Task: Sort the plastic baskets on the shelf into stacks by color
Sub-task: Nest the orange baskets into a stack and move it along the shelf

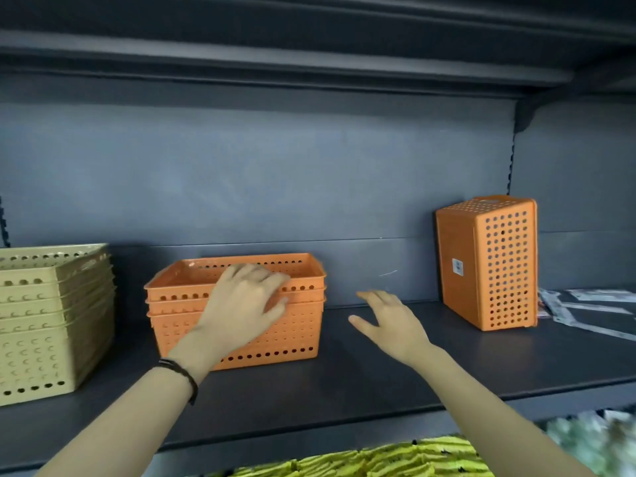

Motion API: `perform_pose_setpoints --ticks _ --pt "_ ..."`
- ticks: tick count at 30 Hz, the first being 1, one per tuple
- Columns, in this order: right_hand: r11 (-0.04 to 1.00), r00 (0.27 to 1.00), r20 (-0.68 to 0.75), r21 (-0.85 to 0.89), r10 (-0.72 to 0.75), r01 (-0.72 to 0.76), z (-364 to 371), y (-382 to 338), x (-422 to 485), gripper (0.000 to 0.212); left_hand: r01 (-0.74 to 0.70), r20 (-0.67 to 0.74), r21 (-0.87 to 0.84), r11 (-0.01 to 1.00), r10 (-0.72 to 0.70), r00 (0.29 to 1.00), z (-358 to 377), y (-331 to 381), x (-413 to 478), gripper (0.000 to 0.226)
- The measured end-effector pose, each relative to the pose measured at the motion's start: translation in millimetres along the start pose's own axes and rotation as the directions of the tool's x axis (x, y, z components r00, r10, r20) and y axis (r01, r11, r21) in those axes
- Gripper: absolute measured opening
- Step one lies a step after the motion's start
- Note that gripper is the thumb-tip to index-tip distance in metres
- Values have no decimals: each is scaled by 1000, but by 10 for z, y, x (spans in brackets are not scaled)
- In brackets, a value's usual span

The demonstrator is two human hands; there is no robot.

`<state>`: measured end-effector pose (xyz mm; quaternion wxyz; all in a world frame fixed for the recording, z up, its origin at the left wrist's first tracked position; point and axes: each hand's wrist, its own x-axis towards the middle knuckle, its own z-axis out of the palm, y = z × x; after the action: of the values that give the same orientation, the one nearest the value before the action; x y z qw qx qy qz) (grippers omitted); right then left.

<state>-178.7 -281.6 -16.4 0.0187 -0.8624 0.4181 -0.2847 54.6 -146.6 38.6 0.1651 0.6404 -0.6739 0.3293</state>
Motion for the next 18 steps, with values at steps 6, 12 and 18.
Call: perform_pose_setpoints --ticks 6,12,18 --pt "997 1000 -17 -73 10 -11 -338 864 -48 62 -116 -39 29 993 118 992 298 885 558 40" --pt "996 960 -267 24 84 -80 -701 1894 -51 49 -158 -38 -36 987 157 987 525 1886 1175 41" --pt "950 828 -467 184 311 -253 -949 2903 -52 59 17 59 -188 982 -6 998 801 2577 1629 50"
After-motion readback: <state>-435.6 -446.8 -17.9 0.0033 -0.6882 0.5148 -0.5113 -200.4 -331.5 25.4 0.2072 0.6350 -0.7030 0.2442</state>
